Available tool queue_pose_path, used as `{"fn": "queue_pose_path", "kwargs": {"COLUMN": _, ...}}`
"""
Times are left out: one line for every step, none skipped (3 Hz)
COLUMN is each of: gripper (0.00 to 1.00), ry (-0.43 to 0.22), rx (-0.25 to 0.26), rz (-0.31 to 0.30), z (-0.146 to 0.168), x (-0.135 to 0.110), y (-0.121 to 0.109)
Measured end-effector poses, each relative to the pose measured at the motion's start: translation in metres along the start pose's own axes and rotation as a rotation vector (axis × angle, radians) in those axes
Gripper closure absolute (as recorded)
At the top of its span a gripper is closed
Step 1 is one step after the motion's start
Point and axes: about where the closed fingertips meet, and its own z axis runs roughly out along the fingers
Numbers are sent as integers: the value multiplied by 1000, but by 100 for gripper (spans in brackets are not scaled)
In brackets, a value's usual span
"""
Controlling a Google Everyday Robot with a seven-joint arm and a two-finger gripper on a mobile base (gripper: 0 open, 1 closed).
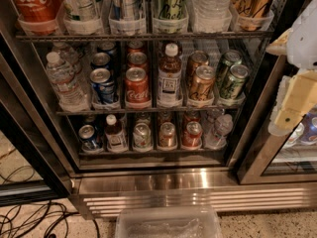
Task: Pick redbull can from top shelf of fridge
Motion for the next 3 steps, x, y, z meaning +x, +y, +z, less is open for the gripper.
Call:
{"fn": "queue_pose_path", "kwargs": {"gripper": 0, "ry": 0, "rx": 0, "rz": 0, "z": 0, "x": 0, "y": 0}}
{"fn": "queue_pose_path", "kwargs": {"gripper": 0, "ry": -53, "rx": 50, "rz": 24, "z": 3, "x": -15, "y": 3}}
{"fn": "queue_pose_path", "kwargs": {"gripper": 0, "ry": -168, "rx": 117, "rz": 71, "z": 10, "x": -61, "y": 9}}
